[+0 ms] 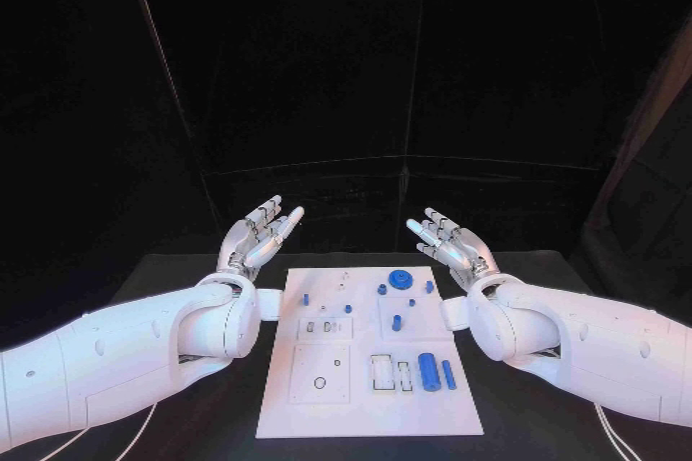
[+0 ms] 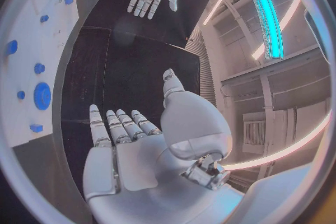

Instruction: Assemble the parts on the task board

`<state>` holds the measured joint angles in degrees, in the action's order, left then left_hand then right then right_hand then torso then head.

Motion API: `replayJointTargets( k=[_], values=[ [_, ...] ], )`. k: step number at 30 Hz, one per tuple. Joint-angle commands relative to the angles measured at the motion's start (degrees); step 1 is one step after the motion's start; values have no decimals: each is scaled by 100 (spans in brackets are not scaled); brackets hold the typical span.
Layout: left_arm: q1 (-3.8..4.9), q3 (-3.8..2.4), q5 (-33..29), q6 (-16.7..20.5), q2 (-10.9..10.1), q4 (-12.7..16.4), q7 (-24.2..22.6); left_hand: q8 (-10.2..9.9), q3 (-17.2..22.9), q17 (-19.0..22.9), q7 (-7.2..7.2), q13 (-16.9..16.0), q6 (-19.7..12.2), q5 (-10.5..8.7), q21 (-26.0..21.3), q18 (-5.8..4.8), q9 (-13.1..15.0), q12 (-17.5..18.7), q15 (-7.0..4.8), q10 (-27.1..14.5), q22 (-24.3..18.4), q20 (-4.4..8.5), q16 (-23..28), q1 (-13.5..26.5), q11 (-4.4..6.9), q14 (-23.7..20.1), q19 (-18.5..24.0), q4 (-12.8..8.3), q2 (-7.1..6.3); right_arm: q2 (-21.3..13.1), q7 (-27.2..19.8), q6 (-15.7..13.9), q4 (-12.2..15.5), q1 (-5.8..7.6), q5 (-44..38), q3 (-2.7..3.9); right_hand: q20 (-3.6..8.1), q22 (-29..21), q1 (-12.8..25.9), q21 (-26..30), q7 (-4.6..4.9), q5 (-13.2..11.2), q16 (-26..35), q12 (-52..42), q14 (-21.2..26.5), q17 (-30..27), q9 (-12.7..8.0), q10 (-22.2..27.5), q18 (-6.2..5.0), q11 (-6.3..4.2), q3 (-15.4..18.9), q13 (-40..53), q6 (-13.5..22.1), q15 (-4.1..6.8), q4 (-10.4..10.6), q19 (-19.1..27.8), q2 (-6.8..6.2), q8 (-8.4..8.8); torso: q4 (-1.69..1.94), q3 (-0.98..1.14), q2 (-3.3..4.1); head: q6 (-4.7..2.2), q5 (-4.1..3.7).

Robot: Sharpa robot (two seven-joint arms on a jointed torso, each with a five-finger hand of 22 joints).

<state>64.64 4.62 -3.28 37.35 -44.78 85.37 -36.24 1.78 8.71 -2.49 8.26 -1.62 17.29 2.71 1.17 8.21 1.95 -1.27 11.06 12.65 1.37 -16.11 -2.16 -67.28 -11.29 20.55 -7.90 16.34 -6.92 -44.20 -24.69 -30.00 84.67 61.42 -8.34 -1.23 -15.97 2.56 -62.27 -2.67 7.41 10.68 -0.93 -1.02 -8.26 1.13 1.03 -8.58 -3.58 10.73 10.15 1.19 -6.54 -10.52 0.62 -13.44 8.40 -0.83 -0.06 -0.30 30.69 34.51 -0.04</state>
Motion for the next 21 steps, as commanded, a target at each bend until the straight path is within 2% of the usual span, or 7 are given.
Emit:
replayJointTargets(
  k=[1, 4, 7, 8, 10, 14, 21],
  values=[
    [12, -4, -71, -259, 2, 1, -317, 30, 20, -41, 552, -12, 94, 27, 55, 97, 15, -46, 48, 106, 28, -58, -71, -126, -52, 253, -102, 33, 10, 12, 269, 876, -56, 31, -601, -8, -78, 166, -718, -328, 846, -50, -168, -120, -770, 92, 67, -586, -203, 342, -32, 72, -496, -297, -388, -677, 62, -108, 0, -1, -1, 0, -1],
    [12, -4, -71, -259, 2, 1, -317, 77, 56, -124, 659, -44, 340, 21, 163, 51, 44, -95, 120, 391, 91, -81, -219, -158, -158, 838, -421, 11, 95, 14, 299, 974, -80, 39, -665, -14, -62, 395, -1059, -794, 895, -92, -454, -311, -2020, 200, 164, -1587, -323, 416, -125, 163, -1269, -320, -666, -1715, 73, -277, 0, -1, -1, 0, -1],
    [16, -4, -186, -500, -102, -51, -273, 172, 82, -267, 776, -106, 813, 22, 414, -26, 95, -218, 205, 1035, 225, -73, -523, -221, -279, 1911, -1132, -47, 190, -77, 37, 604, -315, 45, -1152, -10, -60, 494, -1282, -1067, 846, -69, -699, -566, -3187, 265, 258, -2843, -447, 334, -204, 254, -2129, -211, -876, -2256, 76, -468, 22, -8, 2, 59, -42],
    [16, -4, -189, -536, -111, -50, -266, 266, 92, -300, 797, -162, 1215, 4, 588, -13, 142, -339, 205, 1578, 314, -47, -626, -255, -314, 2186, -1624, -89, 239, -88, 13, 567, -344, 46, -1220, -9, -56, 517, -1366, -1151, 808, -56, -809, -705, -3695, 295, 305, -3480, -513, 268, -240, 300, -2560, -139, -962, -2415, 76, -570, 22, -6, 2, 70, -40],
    [17, -4, -167, -619, -128, -46, -241, 462, 79, -359, 744, -279, 2074, 1, 1090, 118, 231, -646, 46, 2937, 547, -49, -830, -316, -212, 2746, -2963, -225, 318, -106, -20, 510, -390, 48, -1352, -7, -53, 534, -1444, -1260, 741, -54, -835, -764, -4065, 272, 342, -3940, -620, 173, -295, 283, -3149, -44, -1077, -2644, 101, -671, 33, -8, 17, 65, -44],
    [18, -5, 133, -891, -191, -12, -129, 712, 63, -472, 577, -303, 3235, 22, 1400, 243, 318, -898, -244, 3956, 623, 75, -1143, -470, 6, 3738, -3817, -524, 420, -145, 37, 524, -460, 69, -1791, -1, 17, 570, -1536, -1465, 637, -52, -895, -773, -4697, 268, 356, -4458, -704, 36, -372, 249, -4022, 128, -1280, -3077, 131, -766, 33, -3, 75, 48, -43],
    [66, -7, 566, -1229, -350, 130, 16, 640, 19, -593, 439, -218, 3707, 18, 1420, 244, 232, -814, -441, 4566, 541, 273, -1123, -588, 174, 4383, -4402, -856, 541, -85, 394, 767, -711, 307, -2834, 8, 325, 671, -1493, -1855, 516, -96, -941, -627, -5679, 284, 281, -5163, -692, -141, -465, 229, -4677, 424, -1617, -3770, 257, -677, 49, 19, 279, 17, -78]
  ],
)
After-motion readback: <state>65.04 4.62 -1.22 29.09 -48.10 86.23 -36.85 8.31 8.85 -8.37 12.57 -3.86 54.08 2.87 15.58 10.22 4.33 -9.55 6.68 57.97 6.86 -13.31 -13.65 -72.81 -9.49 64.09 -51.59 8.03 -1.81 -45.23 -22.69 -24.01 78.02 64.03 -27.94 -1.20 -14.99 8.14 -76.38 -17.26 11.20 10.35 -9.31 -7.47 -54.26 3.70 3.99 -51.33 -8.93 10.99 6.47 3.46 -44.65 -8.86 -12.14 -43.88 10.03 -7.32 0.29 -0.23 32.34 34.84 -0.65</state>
